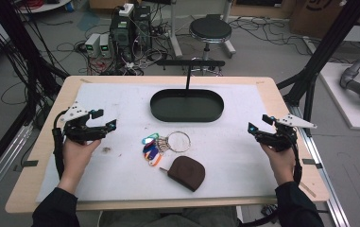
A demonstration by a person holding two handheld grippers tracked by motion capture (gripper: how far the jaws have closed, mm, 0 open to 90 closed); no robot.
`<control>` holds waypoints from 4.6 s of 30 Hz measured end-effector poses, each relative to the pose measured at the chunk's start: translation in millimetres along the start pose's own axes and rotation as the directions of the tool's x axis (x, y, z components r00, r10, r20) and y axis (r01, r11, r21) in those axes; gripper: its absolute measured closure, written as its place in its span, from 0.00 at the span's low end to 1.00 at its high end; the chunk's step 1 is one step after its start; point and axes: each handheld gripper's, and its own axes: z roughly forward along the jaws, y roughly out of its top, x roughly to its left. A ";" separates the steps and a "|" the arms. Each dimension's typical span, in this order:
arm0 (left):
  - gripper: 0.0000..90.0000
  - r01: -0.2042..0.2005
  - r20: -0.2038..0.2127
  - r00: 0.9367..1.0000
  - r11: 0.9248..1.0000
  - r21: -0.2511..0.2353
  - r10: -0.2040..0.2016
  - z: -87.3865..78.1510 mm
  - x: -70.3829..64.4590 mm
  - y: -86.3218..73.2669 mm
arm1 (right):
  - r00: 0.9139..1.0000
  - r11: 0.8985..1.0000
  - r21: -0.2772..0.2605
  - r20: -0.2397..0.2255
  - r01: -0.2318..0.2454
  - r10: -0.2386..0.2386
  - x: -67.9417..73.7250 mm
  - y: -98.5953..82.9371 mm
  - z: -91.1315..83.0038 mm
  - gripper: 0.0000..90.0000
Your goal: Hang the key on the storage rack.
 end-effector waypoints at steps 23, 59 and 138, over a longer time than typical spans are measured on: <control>0.40 -0.005 0.115 0.993 1.000 0.011 0.004 20.6 -23.3 18.4 | 1.000 1.000 0.020 0.025 -0.001 0.001 -3.0 -4.1 0.9 0.30; 0.53 -0.110 0.303 0.951 0.981 0.163 0.057 132.6 -82.4 37.1 | 1.000 0.999 0.044 -0.004 0.018 -0.017 -2.2 -4.8 8.5 0.30; 0.95 -0.242 0.258 0.949 0.943 0.228 0.181 168.1 -108.5 31.4 | 0.999 0.997 0.068 -0.028 0.025 -0.023 -4.2 -6.8 13.6 0.31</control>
